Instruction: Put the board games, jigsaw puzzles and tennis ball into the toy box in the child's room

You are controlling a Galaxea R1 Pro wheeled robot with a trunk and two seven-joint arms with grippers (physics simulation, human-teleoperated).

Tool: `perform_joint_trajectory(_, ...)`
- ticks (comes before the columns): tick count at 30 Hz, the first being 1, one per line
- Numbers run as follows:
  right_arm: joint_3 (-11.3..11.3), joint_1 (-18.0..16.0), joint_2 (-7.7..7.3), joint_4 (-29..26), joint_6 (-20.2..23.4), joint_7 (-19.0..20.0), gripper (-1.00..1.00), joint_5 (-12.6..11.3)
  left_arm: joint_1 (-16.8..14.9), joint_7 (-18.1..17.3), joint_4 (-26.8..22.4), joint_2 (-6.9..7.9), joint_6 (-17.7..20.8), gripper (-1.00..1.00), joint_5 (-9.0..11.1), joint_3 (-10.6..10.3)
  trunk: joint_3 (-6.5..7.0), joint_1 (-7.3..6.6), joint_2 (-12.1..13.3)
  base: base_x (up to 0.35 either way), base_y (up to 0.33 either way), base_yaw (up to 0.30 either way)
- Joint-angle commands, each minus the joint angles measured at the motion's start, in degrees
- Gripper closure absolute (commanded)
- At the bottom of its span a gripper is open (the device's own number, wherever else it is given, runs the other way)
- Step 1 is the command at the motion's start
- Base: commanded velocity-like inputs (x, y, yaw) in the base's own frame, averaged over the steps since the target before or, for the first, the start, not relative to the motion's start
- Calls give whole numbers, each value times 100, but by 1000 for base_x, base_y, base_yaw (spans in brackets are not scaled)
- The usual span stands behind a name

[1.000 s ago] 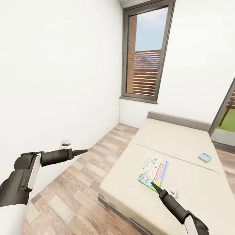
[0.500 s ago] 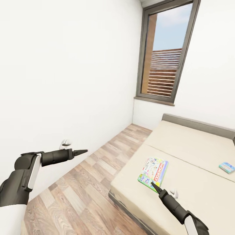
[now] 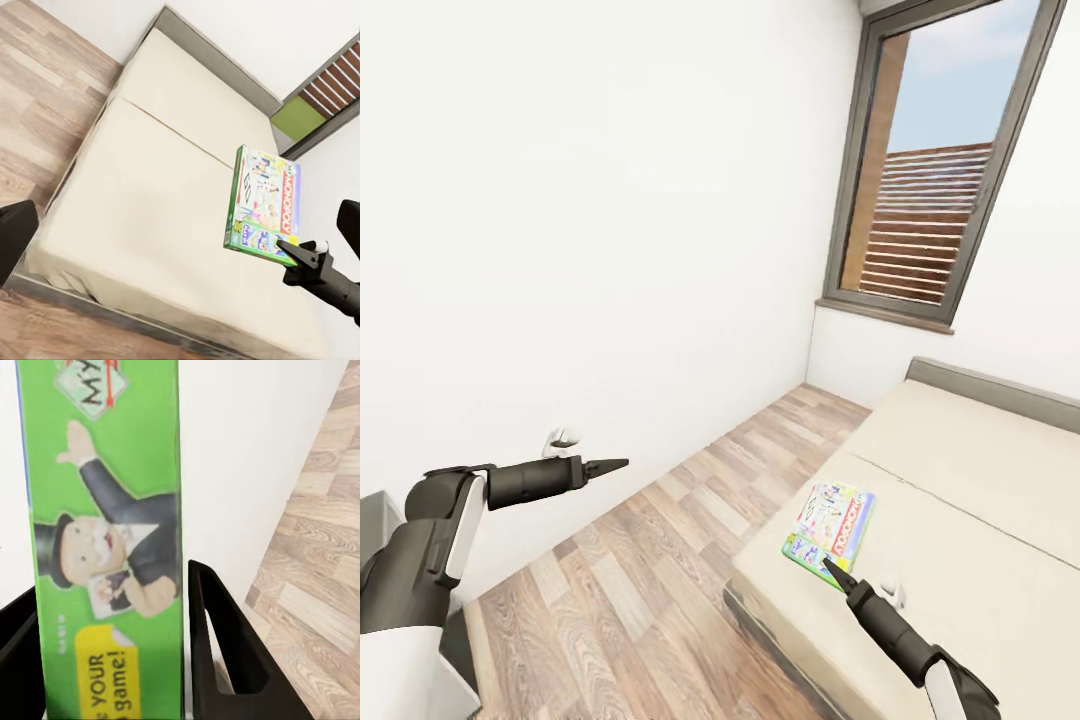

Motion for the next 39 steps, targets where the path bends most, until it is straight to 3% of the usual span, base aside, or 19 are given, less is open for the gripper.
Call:
perform_joint_trajectory(1, -21, -7, 5, -6, 52, 16, 100, -34, -6, 0, 2, 0, 40, -100, 21, 1, -13, 4, -14, 0, 0, 293)
perform_joint_trajectory(24, -12, -8, 10, 0, -115, 2, 100, -36, -6, 9, 2, 0, 34, -100, 18, 1, -13, 4, -14, 0, 0, 293)
perform_joint_trajectory(39, -12, -8, 65, -1, -115, -250, 100, -36, -6, 9, 2, 0, 34, -100, 18, 0, -13, 4, -14, 0, 0, 293)
